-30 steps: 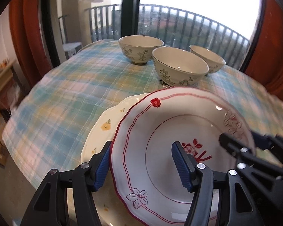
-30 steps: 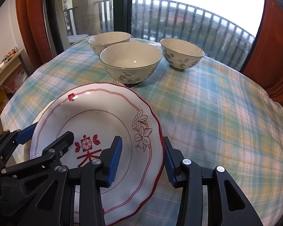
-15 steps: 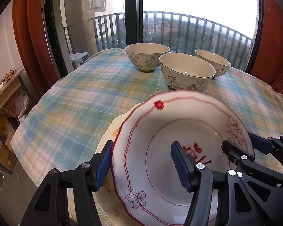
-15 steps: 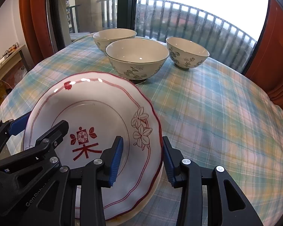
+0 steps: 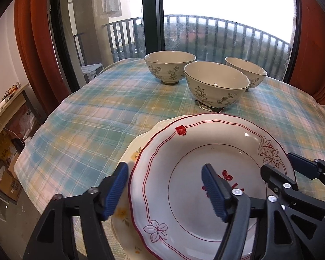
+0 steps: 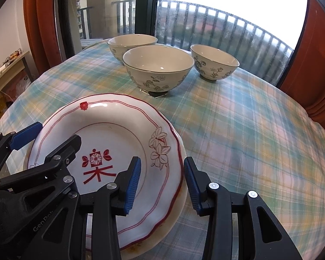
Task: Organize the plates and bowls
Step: 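Open the right gripper and release the dish onto the stack, then move both grippers to the large green-rimmed cream bowl, then grasp the bowl rim with the right gripper while the left gripper grips beside it, then carry the cream bowl beside the plate stack and lower it to the table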
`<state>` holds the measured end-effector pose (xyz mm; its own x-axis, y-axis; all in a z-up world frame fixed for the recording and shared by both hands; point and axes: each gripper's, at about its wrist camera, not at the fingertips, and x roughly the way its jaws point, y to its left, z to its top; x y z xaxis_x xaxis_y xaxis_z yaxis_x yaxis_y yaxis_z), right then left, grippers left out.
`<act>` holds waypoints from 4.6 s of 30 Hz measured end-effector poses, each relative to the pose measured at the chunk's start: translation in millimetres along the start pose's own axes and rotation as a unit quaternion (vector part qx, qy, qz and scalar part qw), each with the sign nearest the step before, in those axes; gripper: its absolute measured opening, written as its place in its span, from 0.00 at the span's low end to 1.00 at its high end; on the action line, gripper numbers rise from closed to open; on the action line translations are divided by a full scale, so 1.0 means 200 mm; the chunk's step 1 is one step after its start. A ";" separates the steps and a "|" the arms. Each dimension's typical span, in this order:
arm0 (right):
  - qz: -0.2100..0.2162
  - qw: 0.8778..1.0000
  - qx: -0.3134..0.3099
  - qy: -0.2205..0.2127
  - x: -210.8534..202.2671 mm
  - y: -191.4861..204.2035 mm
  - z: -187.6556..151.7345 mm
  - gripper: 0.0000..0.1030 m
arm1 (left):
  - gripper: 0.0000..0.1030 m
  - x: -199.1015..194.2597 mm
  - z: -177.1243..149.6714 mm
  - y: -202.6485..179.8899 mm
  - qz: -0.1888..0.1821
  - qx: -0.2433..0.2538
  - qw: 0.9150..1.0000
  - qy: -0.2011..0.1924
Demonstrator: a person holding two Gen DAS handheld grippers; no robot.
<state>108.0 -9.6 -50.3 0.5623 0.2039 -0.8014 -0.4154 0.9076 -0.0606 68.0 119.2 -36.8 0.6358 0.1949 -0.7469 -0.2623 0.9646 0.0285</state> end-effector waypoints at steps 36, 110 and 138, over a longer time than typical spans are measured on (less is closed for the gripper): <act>-0.004 0.990 0.113 -0.082 0.08 -0.35 0.60 0.67 | 0.84 0.22 0.67 -0.07 -0.014 0.035 0.998 -0.043; -0.041 0.983 0.158 -0.086 -0.22 -0.66 0.17 0.26 | 0.40 0.00 0.37 -0.63 -0.131 0.134 0.982 -0.019; -0.038 0.974 0.218 -0.037 -0.26 -0.75 -0.36 0.26 | 0.42 -0.06 -0.06 -0.80 -0.159 0.167 0.973 0.017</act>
<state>89.5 -183.8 -42.4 0.6359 0.1412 -0.7588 -0.0358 0.9875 0.1538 93.6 -39.2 -40.4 0.6209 -0.1223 -0.7743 0.1977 0.9803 0.0037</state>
